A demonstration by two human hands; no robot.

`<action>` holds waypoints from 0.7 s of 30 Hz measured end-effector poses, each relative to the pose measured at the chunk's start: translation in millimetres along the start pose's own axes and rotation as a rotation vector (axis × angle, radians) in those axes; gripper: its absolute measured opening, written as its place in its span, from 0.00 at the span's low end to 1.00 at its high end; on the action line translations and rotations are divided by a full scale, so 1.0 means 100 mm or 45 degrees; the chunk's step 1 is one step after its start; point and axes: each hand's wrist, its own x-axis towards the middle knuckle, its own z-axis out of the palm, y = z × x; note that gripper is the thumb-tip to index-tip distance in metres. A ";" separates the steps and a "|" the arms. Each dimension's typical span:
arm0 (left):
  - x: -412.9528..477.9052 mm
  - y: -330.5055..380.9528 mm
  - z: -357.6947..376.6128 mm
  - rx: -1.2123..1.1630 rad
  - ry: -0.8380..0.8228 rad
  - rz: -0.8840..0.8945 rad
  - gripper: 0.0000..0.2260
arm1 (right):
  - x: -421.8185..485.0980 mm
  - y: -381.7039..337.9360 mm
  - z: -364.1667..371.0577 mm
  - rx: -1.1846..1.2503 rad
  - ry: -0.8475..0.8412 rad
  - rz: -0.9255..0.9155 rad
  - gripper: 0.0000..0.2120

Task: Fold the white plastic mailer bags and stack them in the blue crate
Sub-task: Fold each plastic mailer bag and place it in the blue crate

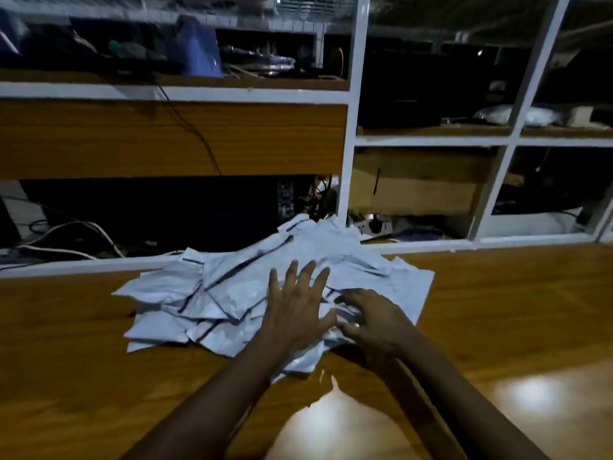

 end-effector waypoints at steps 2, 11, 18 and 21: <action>-0.14 0.09 0.11 0.023 -0.149 0.030 0.42 | -0.13 0.03 0.08 -0.031 0.004 -0.034 0.28; -0.44 0.16 0.49 0.133 -0.077 0.020 0.39 | -0.40 0.14 0.26 -0.172 0.136 -0.146 0.24; -0.56 0.17 0.43 0.226 -0.007 -0.032 0.32 | -0.54 0.20 0.13 -0.019 0.289 0.042 0.09; -0.59 0.29 0.37 0.291 -0.023 0.078 0.29 | -0.69 0.37 0.05 0.000 0.207 0.145 0.10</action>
